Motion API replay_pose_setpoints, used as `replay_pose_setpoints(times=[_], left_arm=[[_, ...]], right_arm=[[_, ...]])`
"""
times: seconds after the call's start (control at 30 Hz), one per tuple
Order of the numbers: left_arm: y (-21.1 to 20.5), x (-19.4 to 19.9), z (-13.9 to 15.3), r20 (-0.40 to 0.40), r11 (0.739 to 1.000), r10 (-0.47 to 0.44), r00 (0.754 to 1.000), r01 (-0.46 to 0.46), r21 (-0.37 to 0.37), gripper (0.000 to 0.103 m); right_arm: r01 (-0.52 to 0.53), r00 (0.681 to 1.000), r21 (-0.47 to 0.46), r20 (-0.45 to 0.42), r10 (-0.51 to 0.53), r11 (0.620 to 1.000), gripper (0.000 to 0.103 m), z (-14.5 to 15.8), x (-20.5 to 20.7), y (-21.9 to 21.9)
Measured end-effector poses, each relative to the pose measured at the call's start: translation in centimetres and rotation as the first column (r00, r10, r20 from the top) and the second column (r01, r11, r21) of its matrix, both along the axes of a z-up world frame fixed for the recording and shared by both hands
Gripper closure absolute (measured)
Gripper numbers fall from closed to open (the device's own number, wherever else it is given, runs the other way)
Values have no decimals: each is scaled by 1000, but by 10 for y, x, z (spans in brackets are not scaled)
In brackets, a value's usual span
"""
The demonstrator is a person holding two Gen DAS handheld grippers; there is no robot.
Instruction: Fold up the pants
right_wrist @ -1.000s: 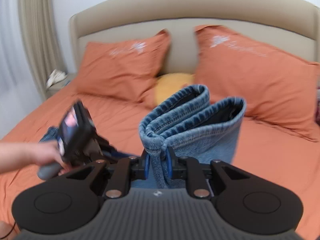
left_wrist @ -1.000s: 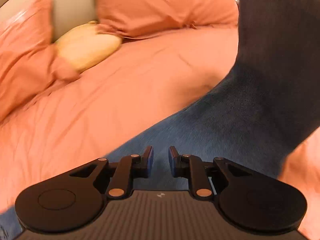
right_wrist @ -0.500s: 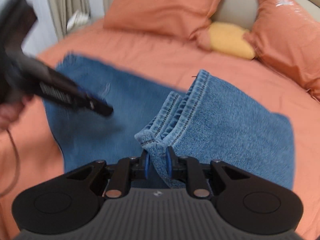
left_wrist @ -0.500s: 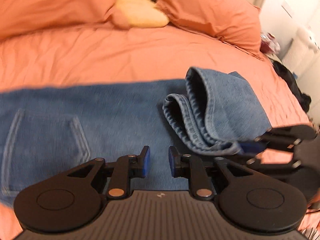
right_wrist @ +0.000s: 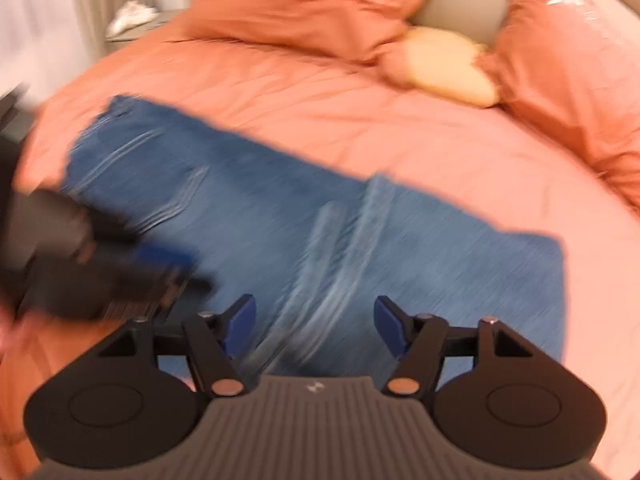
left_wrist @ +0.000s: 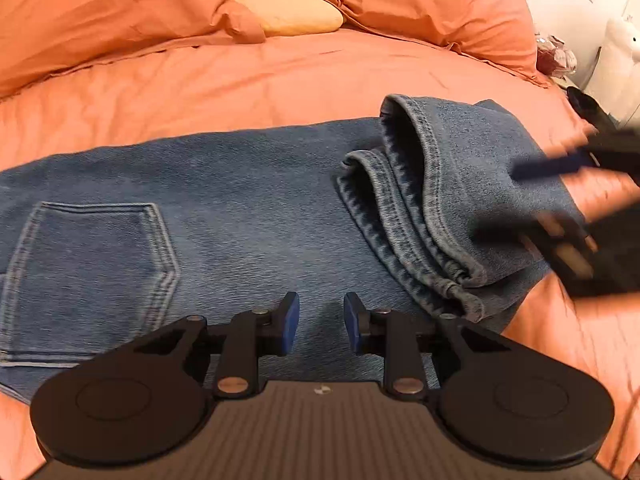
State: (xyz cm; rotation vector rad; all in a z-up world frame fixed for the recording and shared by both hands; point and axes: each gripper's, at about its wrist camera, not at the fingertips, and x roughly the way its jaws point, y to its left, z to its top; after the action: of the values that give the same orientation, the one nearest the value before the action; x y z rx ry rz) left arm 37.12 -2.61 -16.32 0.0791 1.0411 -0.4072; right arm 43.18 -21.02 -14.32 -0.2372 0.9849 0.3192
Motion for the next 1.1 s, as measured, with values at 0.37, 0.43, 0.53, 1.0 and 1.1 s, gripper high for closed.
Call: replay_pose_setpoints(times=[0.37, 0.43, 0.53, 1.0, 1.1], left_arm=[[3, 10, -2, -38, 1000, -15, 999, 14, -23, 70], [9, 14, 2, -25, 997, -5, 1000, 3, -73, 71], [17, 24, 6, -27, 984, 16, 1000, -20, -178, 71], [16, 53, -8, -125, 917, 94, 988, -135, -375, 45], [14, 58, -12, -156, 920, 116, 981, -165, -356, 43]], right_arm=[[108, 990, -4, -96, -107, 994, 91, -40, 55, -5], [88, 992, 66, -98, -81, 994, 92, -28, 46, -16], [42, 992, 139, -124, -25, 989, 92, -10, 33, -25], [13, 978, 188, -208, 27, 982, 100, -50, 40, -12], [31, 978, 214, -207, 14, 976, 93, -56, 37, -16]])
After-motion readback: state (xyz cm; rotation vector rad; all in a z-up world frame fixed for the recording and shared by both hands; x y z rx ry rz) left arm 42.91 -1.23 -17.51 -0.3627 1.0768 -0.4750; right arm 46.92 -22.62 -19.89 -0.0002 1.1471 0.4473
